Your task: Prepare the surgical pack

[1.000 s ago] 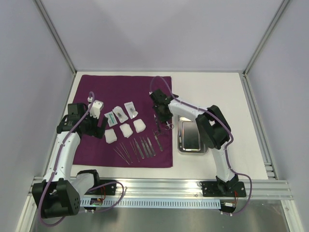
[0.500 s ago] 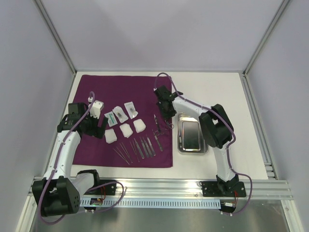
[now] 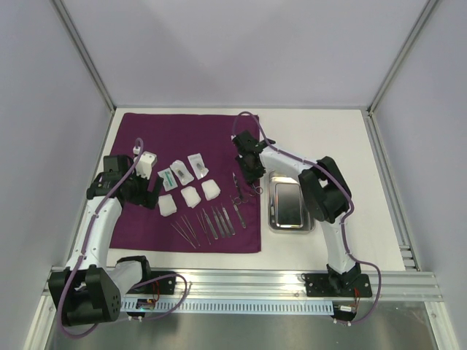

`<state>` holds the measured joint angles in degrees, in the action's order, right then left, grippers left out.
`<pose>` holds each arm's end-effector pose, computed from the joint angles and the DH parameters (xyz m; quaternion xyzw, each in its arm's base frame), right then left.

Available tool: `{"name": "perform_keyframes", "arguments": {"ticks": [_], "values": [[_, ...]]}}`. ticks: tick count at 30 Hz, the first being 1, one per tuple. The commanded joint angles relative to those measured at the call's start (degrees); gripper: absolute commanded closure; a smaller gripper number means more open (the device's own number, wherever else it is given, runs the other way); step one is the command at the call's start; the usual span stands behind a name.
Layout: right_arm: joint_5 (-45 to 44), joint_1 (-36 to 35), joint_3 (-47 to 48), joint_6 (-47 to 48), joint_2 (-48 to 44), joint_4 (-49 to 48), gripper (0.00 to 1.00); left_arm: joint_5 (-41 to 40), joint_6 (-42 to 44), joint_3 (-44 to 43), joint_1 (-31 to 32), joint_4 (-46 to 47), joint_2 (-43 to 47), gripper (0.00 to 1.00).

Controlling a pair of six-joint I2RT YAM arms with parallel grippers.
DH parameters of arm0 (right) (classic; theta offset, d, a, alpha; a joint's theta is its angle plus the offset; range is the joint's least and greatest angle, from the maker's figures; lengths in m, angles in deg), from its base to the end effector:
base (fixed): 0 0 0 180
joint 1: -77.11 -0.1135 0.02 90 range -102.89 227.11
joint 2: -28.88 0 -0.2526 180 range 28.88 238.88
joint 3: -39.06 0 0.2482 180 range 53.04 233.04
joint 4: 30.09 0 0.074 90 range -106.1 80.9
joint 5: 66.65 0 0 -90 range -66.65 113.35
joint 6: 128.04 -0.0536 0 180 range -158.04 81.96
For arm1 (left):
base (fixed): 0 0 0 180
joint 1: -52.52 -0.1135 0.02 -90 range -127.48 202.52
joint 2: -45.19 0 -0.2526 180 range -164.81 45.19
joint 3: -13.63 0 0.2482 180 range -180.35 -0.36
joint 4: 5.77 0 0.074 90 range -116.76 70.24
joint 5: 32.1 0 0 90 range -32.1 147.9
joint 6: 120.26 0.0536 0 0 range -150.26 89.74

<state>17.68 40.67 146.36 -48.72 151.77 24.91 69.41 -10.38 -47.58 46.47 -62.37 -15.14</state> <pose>0.3560 0.2562 0.1388 -0.2113 0.9616 0.0226 0.1738 0.2143 0.0120 0.2322 0.1438 0.9403 -0.0276 0.3072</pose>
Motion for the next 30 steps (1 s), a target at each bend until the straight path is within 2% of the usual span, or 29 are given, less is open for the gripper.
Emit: {"name": "perform_keyframes", "arguments": {"ticks": [1,6,11,18,30], "values": [[2.2,-0.1,0.4,-0.3,2.2,-0.3,0.76,-0.2,0.5,-1.3,-0.3,-0.2,0.9,0.0],[2.2,-0.2,-0.7,-1.3,2.1,-0.8,0.99,0.0,0.5,-1.3,-0.3,-0.1,1.1,0.0],[0.6,-0.6,-0.4,-1.3,-1.5,-0.8,0.99,0.1,0.7,-1.4,-0.3,-0.1,1.3,0.0],[-0.2,-1.1,-4.7,-1.5,-9.1,-4.3,1.0,-0.2,0.9,-1.5,-0.3,0.1,1.3,0.0],[4.6,-0.6,-6.0,-1.9,-7.8,-6.1,0.99,-0.3,0.9,-1.4,-0.3,0.0,1.5,0.0]]}}
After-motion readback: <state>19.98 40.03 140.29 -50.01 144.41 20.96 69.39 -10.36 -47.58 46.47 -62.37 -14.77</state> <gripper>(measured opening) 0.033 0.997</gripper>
